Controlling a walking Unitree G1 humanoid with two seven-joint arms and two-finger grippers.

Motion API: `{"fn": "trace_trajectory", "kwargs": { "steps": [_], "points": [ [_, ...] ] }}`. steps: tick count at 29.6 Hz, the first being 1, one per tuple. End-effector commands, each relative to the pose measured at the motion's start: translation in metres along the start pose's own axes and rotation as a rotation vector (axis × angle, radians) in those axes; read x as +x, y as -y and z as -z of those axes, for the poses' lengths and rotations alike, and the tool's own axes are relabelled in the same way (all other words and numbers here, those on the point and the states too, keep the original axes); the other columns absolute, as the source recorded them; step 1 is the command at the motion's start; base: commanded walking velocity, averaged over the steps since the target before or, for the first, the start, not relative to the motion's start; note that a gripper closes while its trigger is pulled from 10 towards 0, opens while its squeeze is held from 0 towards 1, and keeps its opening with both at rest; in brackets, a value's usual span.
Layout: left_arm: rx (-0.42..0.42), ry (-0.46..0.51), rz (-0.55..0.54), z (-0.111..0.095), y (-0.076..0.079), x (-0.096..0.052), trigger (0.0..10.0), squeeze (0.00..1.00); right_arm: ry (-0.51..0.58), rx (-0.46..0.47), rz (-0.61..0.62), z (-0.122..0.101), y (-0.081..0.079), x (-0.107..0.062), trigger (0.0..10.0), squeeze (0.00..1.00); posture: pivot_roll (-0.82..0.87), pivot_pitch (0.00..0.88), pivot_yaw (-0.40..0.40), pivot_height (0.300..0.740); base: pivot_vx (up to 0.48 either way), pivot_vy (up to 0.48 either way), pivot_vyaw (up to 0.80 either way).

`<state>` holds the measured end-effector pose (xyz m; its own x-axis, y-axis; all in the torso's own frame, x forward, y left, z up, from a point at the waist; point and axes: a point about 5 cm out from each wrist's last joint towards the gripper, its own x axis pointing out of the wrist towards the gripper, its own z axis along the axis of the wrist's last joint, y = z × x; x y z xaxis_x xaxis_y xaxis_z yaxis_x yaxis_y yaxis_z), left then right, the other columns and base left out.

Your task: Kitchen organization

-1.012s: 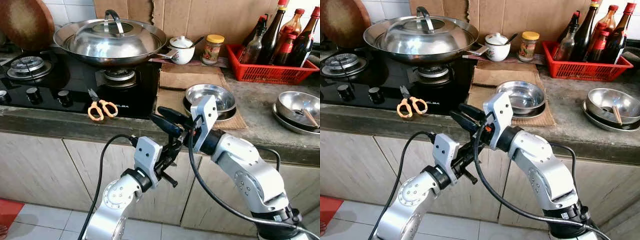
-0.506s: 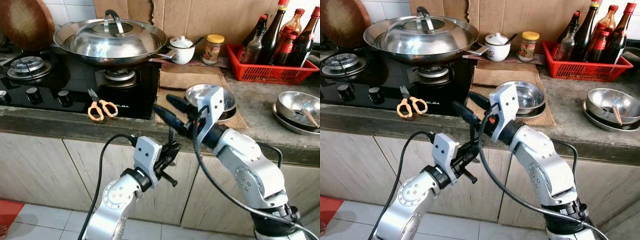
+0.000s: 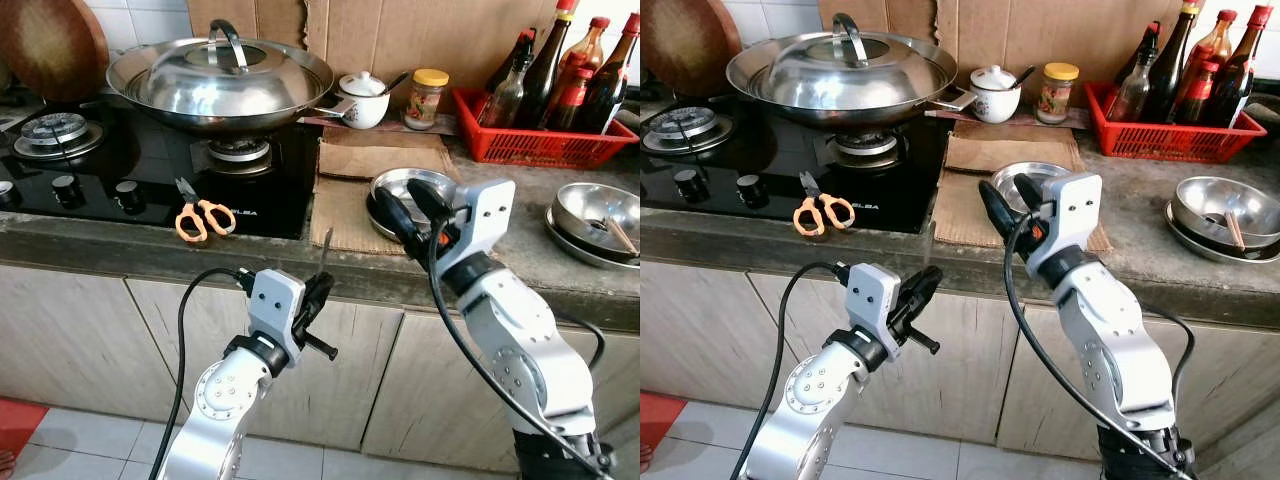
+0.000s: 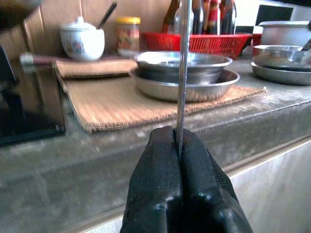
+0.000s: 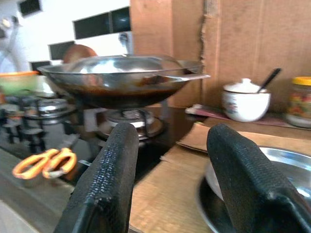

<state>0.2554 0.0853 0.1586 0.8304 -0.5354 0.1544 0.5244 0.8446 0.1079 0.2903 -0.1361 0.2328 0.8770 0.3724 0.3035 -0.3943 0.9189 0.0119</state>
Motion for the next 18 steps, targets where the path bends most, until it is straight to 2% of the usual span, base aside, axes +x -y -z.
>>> {"fn": "trace_trajectory", "kwargs": {
  "steps": [1,2,3,6,7,9,10,11,12,13,15,18],
  "points": [
    [0.020,0.003,-0.001,0.002,0.003,-0.003,0.0,0.00,-0.027,-0.082,0.103,0.006,0.010,-0.010,10.0,0.00,0.04,0.027,-0.056,0.740,0.000,0.000,0.00],
    [0.018,0.003,0.000,0.001,0.005,-0.004,0.0,0.00,-0.048,-0.129,0.152,0.011,0.013,-0.015,10.0,0.00,0.04,0.027,-0.056,0.740,0.000,0.000,0.00],
    [0.018,0.003,0.000,0.001,0.005,-0.004,0.0,0.00,-0.048,-0.129,0.152,0.011,0.013,-0.015,10.0,0.00,0.04,0.027,-0.056,0.740,0.000,0.000,0.00],
    [-0.017,-0.015,-0.023,0.004,0.013,-0.011,0.0,0.00,-0.132,-0.199,0.277,0.032,0.019,-0.042,10.0,0.00,0.04,0.024,-0.059,0.740,0.000,0.000,0.00],
    [-0.017,-0.015,-0.023,0.004,0.013,-0.011,0.0,0.00,-0.132,-0.199,0.277,0.032,0.019,-0.042,10.0,0.00,0.04,0.024,-0.059,0.740,0.000,0.000,0.00],
    [-0.040,-0.037,-0.041,0.007,0.016,-0.014,0.0,0.00,-0.179,-0.213,0.318,0.043,0.017,-0.058,10.0,0.00,0.04,0.021,-0.055,0.740,0.000,0.000,0.00],
    [-0.040,-0.037,-0.041,0.007,0.016,-0.014,0.0,0.00,-0.179,-0.213,0.318,0.043,0.017,-0.058,10.0,0.00,0.04,0.021,-0.055,0.740,0.000,0.000,0.00],
    [-0.046,-0.045,-0.044,0.009,0.017,-0.016,7.0,0.00,-0.197,-0.218,0.328,0.047,0.015,-0.064,10.0,0.00,0.04,0.019,-0.054,0.740,0.000,0.000,0.00],
    [-0.055,-0.055,-0.070,0.012,0.018,-0.019,10.0,0.00,-0.237,-0.231,0.346,0.057,0.008,-0.079,10.0,0.00,0.04,0.015,-0.049,0.740,0.000,0.000,0.00],
    [-0.055,-0.055,-0.070,0.012,0.018,-0.019,10.0,0.00,-0.237,-0.231,0.346,0.057,0.008,-0.079,10.0,0.00,0.04,0.015,-0.049,0.740,0.000,0.000,0.00],
    [-0.075,-0.076,-0.084,0.016,0.021,-0.024,10.0,0.00,-0.282,-0.218,0.363,0.068,-0.002,-0.096,10.0,0.00,0.03,0.011,-0.043,0.740,0.000,0.000,0.00],
    [-0.080,-0.097,-0.103,0.020,0.024,-0.031,10.0,0.00,-0.311,-0.198,0.370,0.075,-0.011,-0.106,10.0,0.00,0.03,0.005,-0.030,0.740,0.000,0.000,0.00]
  ]
}}
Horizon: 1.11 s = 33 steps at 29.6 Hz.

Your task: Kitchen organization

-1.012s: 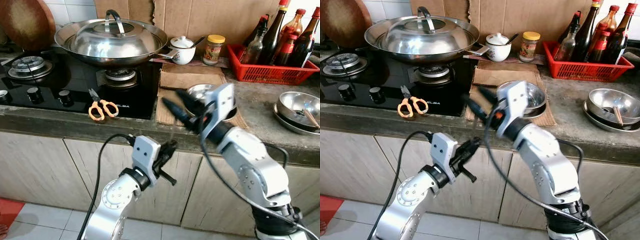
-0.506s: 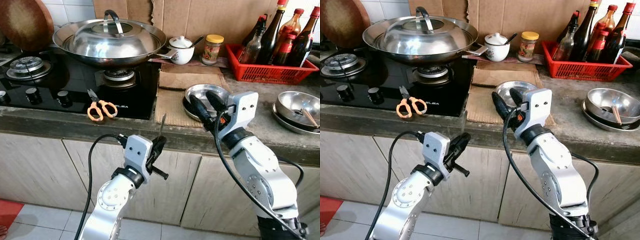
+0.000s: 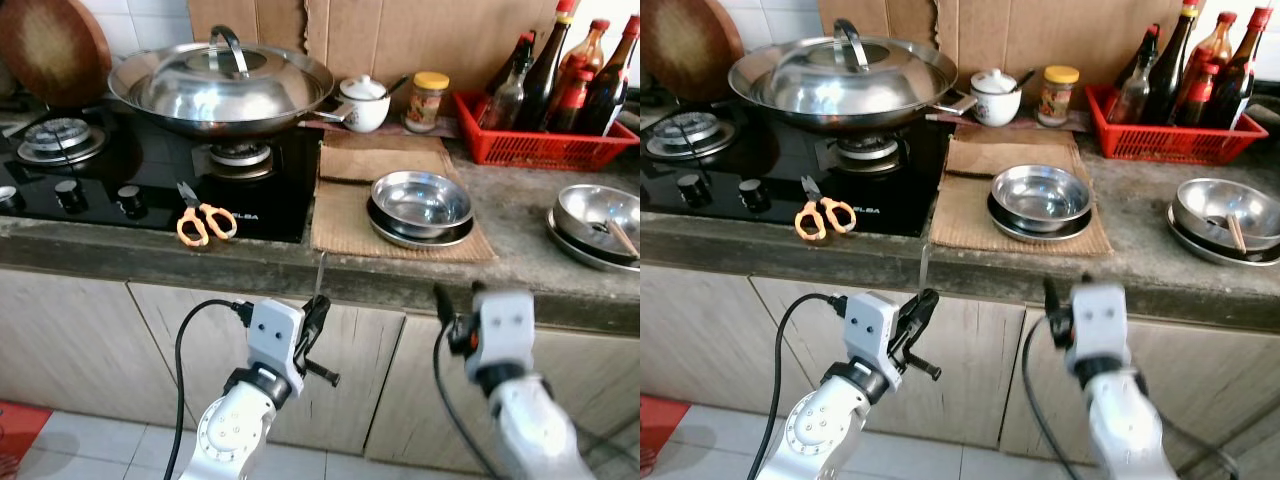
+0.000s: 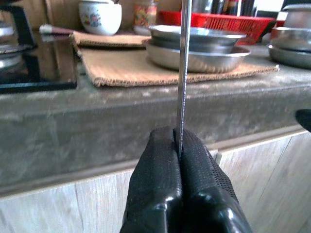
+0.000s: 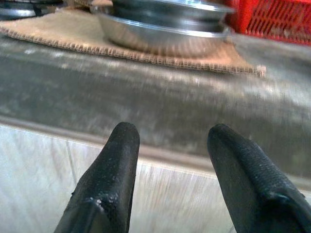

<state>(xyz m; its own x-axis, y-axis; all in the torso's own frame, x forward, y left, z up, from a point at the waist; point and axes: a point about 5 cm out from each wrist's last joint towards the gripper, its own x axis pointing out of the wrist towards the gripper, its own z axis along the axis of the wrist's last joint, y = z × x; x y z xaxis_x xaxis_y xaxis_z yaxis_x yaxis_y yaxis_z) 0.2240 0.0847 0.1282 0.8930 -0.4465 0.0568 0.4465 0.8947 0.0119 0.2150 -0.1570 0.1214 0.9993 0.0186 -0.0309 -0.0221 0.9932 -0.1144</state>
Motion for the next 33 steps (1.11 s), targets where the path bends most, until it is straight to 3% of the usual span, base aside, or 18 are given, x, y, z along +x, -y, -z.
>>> {"fn": "trace_trajectory", "kwargs": {
  "steps": [1,7,26,33],
  "points": [
    [-0.007,-0.001,-0.005,-0.002,0.005,-0.003,10.0,0.00,0.045,-0.011,0.012,-0.007,-0.002,-0.003,10.0,0.00,0.03,0.005,-0.029,0.740,0.000,0.000,0.00],
    [-0.025,-0.040,-0.015,0.006,0.011,-0.011,10.0,0.00,0.019,-0.002,0.032,0.001,-0.005,-0.012,10.0,0.00,0.02,0.000,-0.022,0.740,0.000,0.000,-0.53],
    [-0.009,-0.043,0.024,0.005,0.010,-0.007,10.0,0.00,0.019,-0.006,0.025,0.001,-0.012,-0.008,10.0,0.00,0.02,0.018,-0.018,0.740,-0.040,0.303,-0.80],
    [0.004,-0.040,0.030,0.004,0.012,-0.007,10.0,0.00,0.022,-0.001,0.023,0.000,-0.013,-0.008,10.0,0.00,0.02,0.019,-0.020,0.740,0.000,0.000,-0.80]
  ]
}}
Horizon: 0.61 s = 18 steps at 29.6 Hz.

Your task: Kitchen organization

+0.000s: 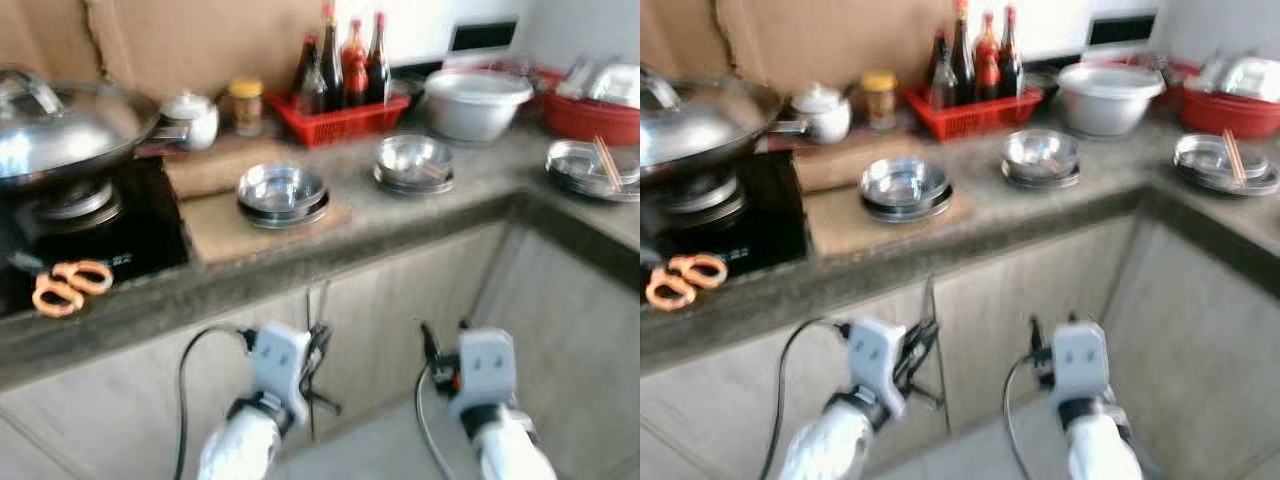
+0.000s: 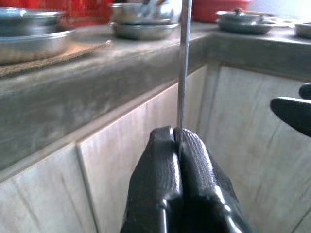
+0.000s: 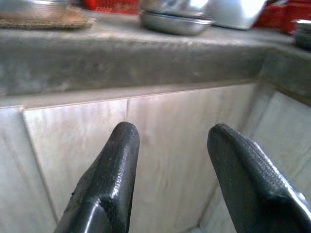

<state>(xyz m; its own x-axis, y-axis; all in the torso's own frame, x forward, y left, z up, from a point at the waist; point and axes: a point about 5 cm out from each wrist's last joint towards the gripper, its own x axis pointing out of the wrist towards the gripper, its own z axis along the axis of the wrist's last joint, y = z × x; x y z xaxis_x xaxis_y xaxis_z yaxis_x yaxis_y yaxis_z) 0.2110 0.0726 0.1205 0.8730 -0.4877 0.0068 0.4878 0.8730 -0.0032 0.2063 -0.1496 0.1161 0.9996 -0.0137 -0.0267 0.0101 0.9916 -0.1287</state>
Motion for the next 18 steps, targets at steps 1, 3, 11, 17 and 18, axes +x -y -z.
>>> {"fn": "trace_trajectory", "kwargs": {
  "steps": [1,3,11,17,18],
  "points": [
    [0.021,0.009,-0.018,-0.0031,-0.0048,-0.0011,10.0,0.00,0.021,0.013,-0.010,-0.0046,-0.0046,0.0001,10.0,0.00,0.02,0.020,-0.017,0.740,0.000,0.000,-0.80],
    [0.022,0.009,-0.018,-0.0033,-0.0045,-0.0011,10.0,0.00,0.021,0.013,-0.011,-0.0045,-0.0047,-0.0001,10.0,0.00,0.02,0.020,-0.020,0.740,0.000,0.000,-0.80],
    [0.023,0.006,-0.017,-0.0038,-0.0030,-0.0001,10.0,0.00,0.019,0.017,-0.013,-0.0042,-0.0049,-0.0002,10.0,0.00,0.02,0.023,-0.015,0.740,0.000,0.068,-0.80],
    [0.027,0.006,-0.014,-0.0039,-0.0031,0.0007,10.0,0.00,0.019,0.019,-0.015,-0.0038,-0.0053,0.0003,10.0,0.00,0.02,0.021,-0.014,0.740,0.000,0.276,-0.80],
    [0.027,0.006,-0.014,-0.0039,-0.0031,0.0008,10.0,0.00,0.019,0.020,-0.015,-0.0037,-0.0052,0.0004,10.0,0.00,0.02,0.021,-0.014,0.740,0.000,0.285,-0.80]
  ]
}}
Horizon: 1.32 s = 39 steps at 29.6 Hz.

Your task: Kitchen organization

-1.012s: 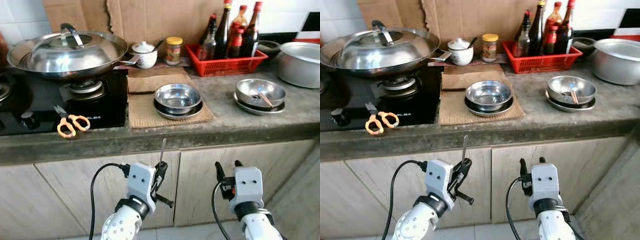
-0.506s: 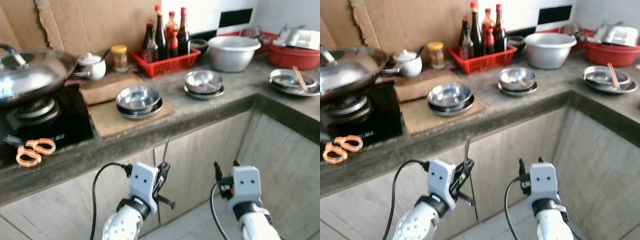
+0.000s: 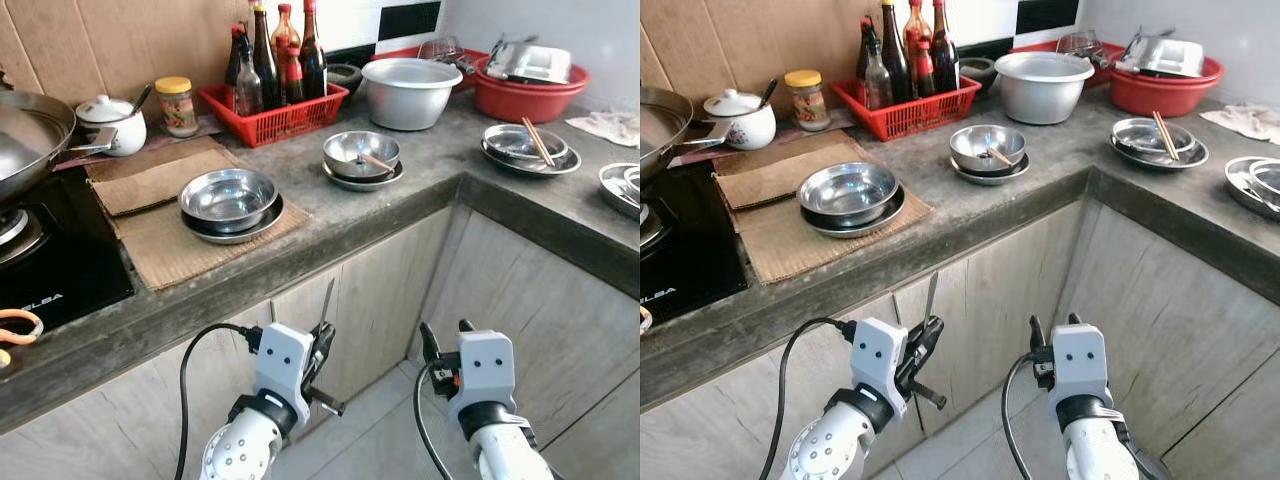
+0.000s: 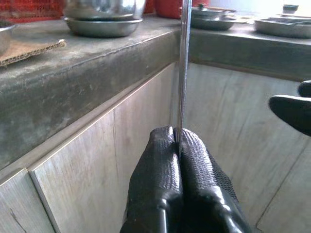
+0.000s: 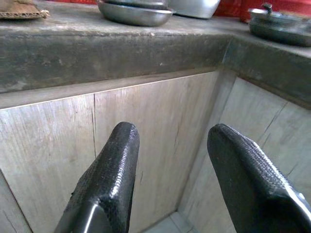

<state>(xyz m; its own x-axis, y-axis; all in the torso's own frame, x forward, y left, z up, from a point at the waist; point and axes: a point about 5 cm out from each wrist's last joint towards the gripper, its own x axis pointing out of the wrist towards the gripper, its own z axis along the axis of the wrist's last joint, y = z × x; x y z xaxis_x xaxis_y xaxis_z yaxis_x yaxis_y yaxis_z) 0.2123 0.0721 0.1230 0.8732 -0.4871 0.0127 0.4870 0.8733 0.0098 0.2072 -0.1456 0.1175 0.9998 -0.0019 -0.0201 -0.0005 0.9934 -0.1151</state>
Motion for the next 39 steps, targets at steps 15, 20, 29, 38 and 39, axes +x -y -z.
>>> {"fn": "trace_trajectory", "kwargs": {
  "steps": [15,20,29,38,39],
  "points": [
    [0.020,-0.003,-0.009,-0.0008,-0.0034,-0.0004,10.0,0.00,0.012,0.004,-0.008,-0.0020,-0.0025,0.0002,10.0,0.00,0.02,0.022,-0.012,0.740,0.000,0.342,-0.79],
    [0.019,-0.006,-0.006,-0.0002,-0.0037,-0.0008,10.0,0.00,0.011,0.005,-0.007,-0.0020,-0.0033,-0.0002,10.0,0.00,0.03,0.020,-0.011,0.740,0.000,0.340,-0.79],
    [0.030,-0.012,0.014,0.0007,-0.0020,-0.0008,10.0,0.00,0.011,0.002,-0.009,-0.0018,-0.0041,-0.0005,10.0,0.00,0.03,0.012,-0.010,0.740,0.000,0.031,-0.79],
    [0.069,-0.003,0.042,0.0001,0.0004,0.0002,10.0,0.00,0.021,-0.004,-0.016,-0.0030,-0.0067,0.0005,10.0,0.00,0.02,0.004,-0.006,0.740,0.000,-0.346,-0.26],
    [0.069,-0.003,0.042,0.0000,0.0002,0.0002,10.0,0.00,0.020,-0.004,-0.017,-0.0030,-0.0069,0.0007,10.0,0.00,0.02,0.004,-0.006,0.740,0.000,-0.472,0.00]
  ]
}}
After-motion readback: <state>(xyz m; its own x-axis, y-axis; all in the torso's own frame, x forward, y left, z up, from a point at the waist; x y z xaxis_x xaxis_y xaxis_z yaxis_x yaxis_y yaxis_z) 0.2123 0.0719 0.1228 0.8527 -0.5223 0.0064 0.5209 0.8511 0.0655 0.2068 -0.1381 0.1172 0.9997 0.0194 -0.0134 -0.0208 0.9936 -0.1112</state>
